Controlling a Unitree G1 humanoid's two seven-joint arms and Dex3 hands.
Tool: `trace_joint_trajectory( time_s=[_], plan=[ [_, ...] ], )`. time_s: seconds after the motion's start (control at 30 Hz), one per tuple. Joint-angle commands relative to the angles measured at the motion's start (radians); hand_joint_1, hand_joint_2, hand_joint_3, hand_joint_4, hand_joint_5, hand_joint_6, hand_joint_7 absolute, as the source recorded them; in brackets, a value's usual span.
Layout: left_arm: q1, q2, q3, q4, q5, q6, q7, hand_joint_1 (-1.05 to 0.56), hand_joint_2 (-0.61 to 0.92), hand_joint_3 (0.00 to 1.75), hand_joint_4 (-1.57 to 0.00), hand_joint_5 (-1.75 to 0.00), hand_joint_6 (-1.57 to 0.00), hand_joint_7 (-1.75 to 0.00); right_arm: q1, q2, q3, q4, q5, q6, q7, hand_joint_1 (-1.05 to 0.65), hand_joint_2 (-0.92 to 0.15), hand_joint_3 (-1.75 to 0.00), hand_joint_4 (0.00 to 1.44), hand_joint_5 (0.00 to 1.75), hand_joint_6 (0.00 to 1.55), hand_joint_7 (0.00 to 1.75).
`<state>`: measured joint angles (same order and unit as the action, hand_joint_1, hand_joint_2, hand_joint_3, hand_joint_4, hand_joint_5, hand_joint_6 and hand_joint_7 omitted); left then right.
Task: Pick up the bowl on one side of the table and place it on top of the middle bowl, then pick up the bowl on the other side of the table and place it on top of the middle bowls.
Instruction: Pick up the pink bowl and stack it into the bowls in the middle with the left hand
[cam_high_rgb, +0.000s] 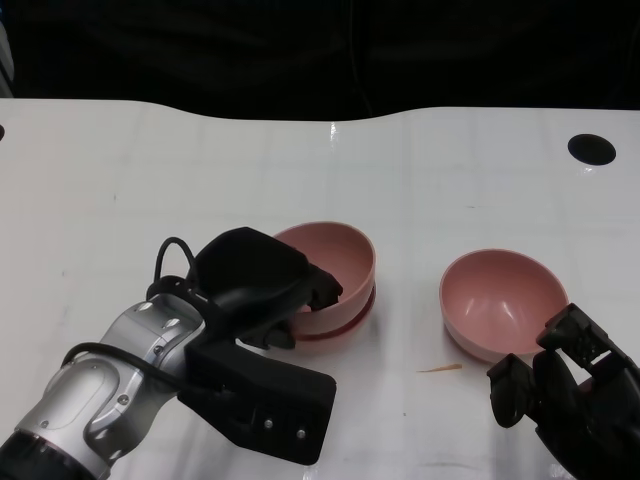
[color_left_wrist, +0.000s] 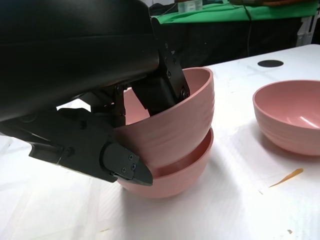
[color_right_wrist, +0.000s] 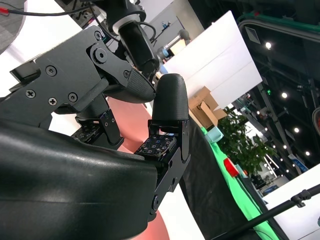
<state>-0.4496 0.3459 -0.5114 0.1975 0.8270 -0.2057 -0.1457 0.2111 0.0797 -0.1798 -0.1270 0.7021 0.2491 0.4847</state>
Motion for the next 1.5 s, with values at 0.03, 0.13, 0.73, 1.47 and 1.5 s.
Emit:
trace_joint_trajectory(
  time_s=[0.03,0.13,0.73,1.47,1.5],
  plan=[
    [-0.002,0.01,-0.001,0.01,0.004,-0.004,0.002,-0.14,0.92,0.06,-0.72,-1.48,-1.01,-0.54,0.002,-0.012,-0.009,-0.004,0.014,0.002,-0.002,-0.04,-0.54,-1.16,0.8,1.75,0.83,1.36],
    [-0.001,0.01,-0.002,0.013,0.01,-0.004,0.01,-0.15,0.92,0.06,-0.73,-1.46,-0.99,-0.58,0.0,-0.014,-0.011,0.001,0.017,0.001,0.005,-0.04,-0.54,-1.16,0.8,1.75,0.83,1.36],
    [0.05,0.038,0.008,-0.016,0.029,-0.024,0.062,-1.0,0.92,0.55,-0.06,0.0,-0.38,0.0,0.001,-0.019,-0.012,0.001,0.013,0.001,0.005,-0.03,-0.55,-1.15,0.8,1.75,0.82,1.37],
    [0.11,0.019,0.021,-0.028,0.089,0.019,0.174,-0.95,0.92,0.61,0.0,0.0,-0.27,-0.03,0.002,-0.019,-0.022,0.005,0.016,0.0,0.016,-0.03,-0.56,-1.12,0.79,1.75,0.8,1.41],
    [0.125,0.008,0.035,-0.033,0.078,0.013,0.221,-0.9,0.92,0.57,0.0,0.0,-0.31,-0.04,0.002,-0.02,-0.022,0.006,0.015,0.0,0.017,-0.03,-0.56,-1.13,0.79,1.75,0.79,1.42]
  ],
)
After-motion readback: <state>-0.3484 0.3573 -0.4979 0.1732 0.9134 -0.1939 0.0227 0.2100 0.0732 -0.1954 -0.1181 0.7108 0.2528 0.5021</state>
